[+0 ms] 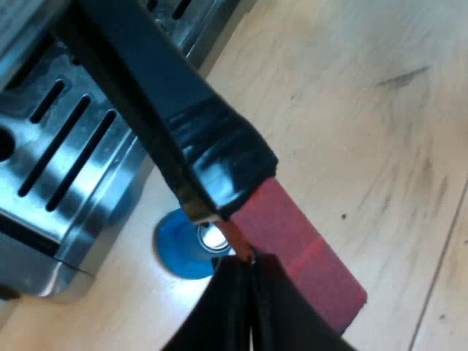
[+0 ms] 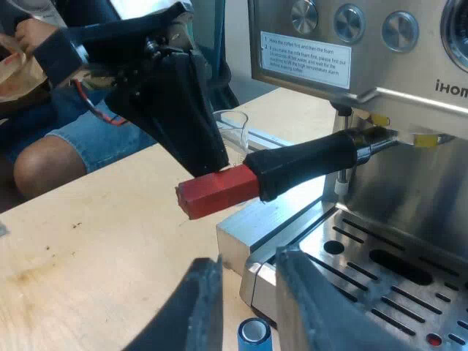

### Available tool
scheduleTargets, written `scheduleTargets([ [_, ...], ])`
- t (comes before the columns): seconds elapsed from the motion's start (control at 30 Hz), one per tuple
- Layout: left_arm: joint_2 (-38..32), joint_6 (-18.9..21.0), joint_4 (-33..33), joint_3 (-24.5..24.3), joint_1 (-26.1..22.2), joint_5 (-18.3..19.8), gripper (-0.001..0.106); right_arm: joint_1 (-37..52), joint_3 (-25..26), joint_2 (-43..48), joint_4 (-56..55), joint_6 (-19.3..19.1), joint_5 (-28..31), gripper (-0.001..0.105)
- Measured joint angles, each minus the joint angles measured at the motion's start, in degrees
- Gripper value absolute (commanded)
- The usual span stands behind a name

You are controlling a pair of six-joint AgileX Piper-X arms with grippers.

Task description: Put the handle in the coffee machine

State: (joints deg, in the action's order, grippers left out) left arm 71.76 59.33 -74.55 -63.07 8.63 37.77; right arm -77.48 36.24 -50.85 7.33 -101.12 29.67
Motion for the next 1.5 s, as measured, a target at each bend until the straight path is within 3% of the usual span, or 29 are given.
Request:
scheduleTargets([
  [0.2,-0.6,3.7,1.4,-0.6,5.2,-6.9,0.0,0.0,0.0,0.0,0.0,0.0,0.0,0.022],
  [0.3,-0.9,4.9,1.8,-0.6,6.0,-8.3,0.0,0.0,0.0,0.0,0.0,0.0,0.0,0.022],
  [0.57,-0.9,7.1,1.7,-0.6,6.0,-8.6,0.0,0.0,0.0,0.0,0.0,0.0,0.0,0.022],
  [1.5,-1.4,7.2,3.2,-2.4,6.9,-10.4,0.0,0.0,0.0,0.0,-3.7,0.0,0.0,0.022],
])
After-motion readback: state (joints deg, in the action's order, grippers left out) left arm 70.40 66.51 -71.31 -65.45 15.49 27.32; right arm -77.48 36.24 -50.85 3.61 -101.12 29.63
